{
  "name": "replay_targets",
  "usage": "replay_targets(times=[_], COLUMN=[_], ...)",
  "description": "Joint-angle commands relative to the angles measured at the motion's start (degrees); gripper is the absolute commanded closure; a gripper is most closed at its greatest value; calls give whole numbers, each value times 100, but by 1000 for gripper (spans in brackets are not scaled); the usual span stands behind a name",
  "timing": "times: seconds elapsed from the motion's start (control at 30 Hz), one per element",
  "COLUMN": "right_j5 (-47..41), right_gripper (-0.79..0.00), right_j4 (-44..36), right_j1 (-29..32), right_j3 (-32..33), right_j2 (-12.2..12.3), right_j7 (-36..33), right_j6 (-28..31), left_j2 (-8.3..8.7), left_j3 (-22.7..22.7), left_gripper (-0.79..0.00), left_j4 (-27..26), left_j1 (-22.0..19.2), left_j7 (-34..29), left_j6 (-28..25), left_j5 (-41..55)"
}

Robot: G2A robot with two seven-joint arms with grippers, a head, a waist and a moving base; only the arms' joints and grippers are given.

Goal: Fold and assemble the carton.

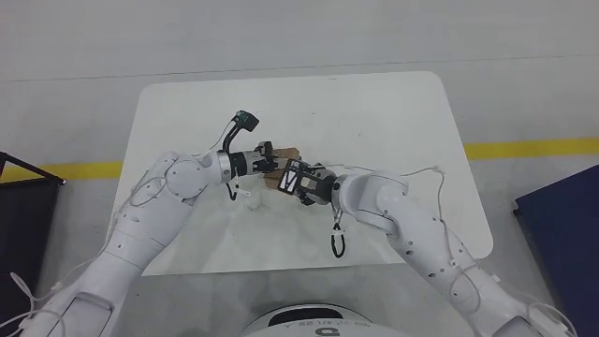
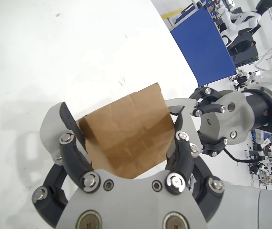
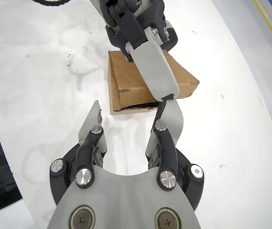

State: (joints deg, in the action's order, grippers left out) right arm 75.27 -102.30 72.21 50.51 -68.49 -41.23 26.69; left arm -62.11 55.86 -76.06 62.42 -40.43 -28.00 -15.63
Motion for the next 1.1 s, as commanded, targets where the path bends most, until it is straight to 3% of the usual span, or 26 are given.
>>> replay_targets(times=[0.0,0.57,0.77,1.07], right_j5=[-10,-216,-517,-1063], right_gripper=[-459,-440,-406,-376], right_j4=[33,198,255,535], right_j1=[-25,-181,43,258], right_j3=[-30,-130,305,728], right_j2=[-9,-33,26,93], right_j7=[-37,-278,114,848], right_j6=[-6,151,-176,16], left_j2=[-4,-18,-25,-28], left_j3=[0,-30,-28,-35], left_gripper=[-785,-785,-785,-785], left_j4=[11,-11,6,-20], left_j1=[-11,-22,-29,-43], left_j7=[-3,-12,6,30], left_j6=[30,158,181,201], left_j5=[-7,-249,-276,-468])
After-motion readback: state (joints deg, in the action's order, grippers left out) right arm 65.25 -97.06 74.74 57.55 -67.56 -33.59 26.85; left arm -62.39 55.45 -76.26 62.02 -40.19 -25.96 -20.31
